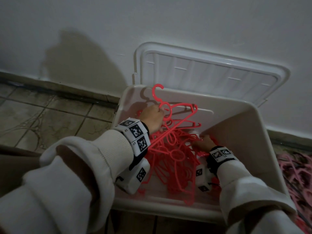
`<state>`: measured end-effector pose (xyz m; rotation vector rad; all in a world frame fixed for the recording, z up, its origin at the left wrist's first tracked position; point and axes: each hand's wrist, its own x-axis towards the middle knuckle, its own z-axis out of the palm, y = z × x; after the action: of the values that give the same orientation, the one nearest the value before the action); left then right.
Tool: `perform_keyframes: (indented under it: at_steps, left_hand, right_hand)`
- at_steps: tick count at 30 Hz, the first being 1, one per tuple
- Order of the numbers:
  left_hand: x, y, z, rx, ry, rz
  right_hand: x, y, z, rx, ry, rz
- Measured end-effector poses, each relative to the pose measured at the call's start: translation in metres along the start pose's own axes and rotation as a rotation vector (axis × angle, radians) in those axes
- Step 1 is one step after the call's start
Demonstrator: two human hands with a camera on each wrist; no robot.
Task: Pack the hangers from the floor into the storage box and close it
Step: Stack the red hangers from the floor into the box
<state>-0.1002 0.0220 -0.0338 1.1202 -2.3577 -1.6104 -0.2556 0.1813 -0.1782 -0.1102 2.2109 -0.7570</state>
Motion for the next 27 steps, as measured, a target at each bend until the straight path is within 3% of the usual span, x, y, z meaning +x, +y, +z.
perform_keyframes:
  at_steps: [7, 10, 16, 23, 27]
  left_hand:
    - [-0.001, 0.000, 0.000, -0.014, 0.010, -0.008]
    - [-0.002, 0.002, 0.000, 0.006, 0.005, -0.005]
    - [-0.002, 0.001, 0.000, -0.007, 0.010, -0.012]
    - [0.001, 0.001, -0.001, 0.009, 0.007, 0.002]
    - [0.002, 0.001, -0.002, 0.038, 0.021, 0.018]
  right_hand:
    - [0.014, 0.012, -0.008, 0.031, -0.132, -0.106]
    - [-0.006, 0.001, -0.008, 0.065, -0.188, -0.146]
    - [-0.026, -0.010, -0.004, 0.193, -0.106, -0.221]
    - [-0.007, -0.008, 0.003, -0.056, -0.152, -0.247]
    - [-0.010, -0.011, -0.007, -0.072, -0.031, -0.240]
